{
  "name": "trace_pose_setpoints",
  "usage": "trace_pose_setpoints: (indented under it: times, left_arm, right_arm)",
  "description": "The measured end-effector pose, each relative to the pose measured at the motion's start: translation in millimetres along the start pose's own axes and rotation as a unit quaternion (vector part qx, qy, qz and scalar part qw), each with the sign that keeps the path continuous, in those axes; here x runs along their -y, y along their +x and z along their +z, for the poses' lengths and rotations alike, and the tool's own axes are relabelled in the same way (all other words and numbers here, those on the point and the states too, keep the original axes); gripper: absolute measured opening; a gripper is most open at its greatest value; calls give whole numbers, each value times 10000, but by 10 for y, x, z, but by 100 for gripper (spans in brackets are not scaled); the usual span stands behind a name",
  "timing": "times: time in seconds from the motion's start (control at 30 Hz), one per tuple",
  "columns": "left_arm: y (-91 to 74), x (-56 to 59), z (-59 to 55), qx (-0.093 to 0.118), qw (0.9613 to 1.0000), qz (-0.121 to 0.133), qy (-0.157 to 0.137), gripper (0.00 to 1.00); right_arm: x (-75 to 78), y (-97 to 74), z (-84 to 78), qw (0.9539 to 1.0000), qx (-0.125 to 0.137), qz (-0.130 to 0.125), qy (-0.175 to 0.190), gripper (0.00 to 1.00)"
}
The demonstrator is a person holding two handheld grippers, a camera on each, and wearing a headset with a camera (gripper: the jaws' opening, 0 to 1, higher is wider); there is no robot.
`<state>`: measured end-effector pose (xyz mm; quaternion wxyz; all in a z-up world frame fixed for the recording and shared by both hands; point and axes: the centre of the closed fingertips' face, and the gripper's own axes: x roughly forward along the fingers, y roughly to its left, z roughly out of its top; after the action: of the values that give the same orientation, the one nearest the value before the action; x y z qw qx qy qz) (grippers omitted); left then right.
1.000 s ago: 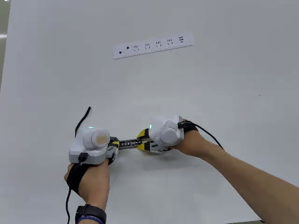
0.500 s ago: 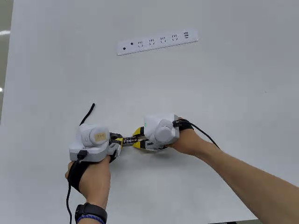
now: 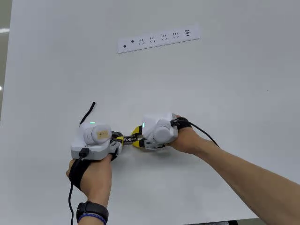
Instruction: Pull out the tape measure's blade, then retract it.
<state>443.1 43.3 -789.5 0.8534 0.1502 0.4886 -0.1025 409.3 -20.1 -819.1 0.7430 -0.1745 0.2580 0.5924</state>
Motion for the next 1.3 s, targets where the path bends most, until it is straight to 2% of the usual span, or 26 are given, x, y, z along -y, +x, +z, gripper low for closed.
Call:
trace_pose_setpoints:
  times: [0.17, 0.2, 0.43, 0.57, 0.77, 0.9, 0.97, 1.13, 1.3]
  left_arm:
    - [-16, -14, -10, -12, 9999, -153, -35, 59]
    - [-12, -17, -3, 14, 9997, -213, -131, 59]
    - [20, -15, -9, 0, 9985, -456, -294, 61]
    - [38, -3, 4, -11, 9980, -557, -303, 61]
    - [33, 4, 3, 13, 9980, -583, -241, 59]
    - [22, 0, 9, -7, 9970, -699, -344, 59]
    - [15, -2, 19, 2, 9953, -791, -555, 58]
    - [5, 2, 14, 51, 9943, -812, -685, 57]
    - [0, 3, 25, 14, 9936, -901, -676, 57]
  right_arm:
    - [9, -18, -18, 10000, 74, -6, -17, 14]
    - [12, -19, -16, 10000, 78, -18, -23, 14]
    - [44, -4, -28, 9998, 131, -146, -59, 15]
    - [36, -8, -21, 9998, 165, -116, -89, 14]
    - [25, 10, -11, 9998, 170, -47, -88, 13]
    - [17, 31, 10, 9998, 159, -29, -106, 13]
    - [23, 41, 24, 9998, 167, -39, -105, 13]
    - [32, 74, 48, 9998, 176, -27, -126, 13]
    - [27, 102, 74, 9997, 193, 11, -167, 12]
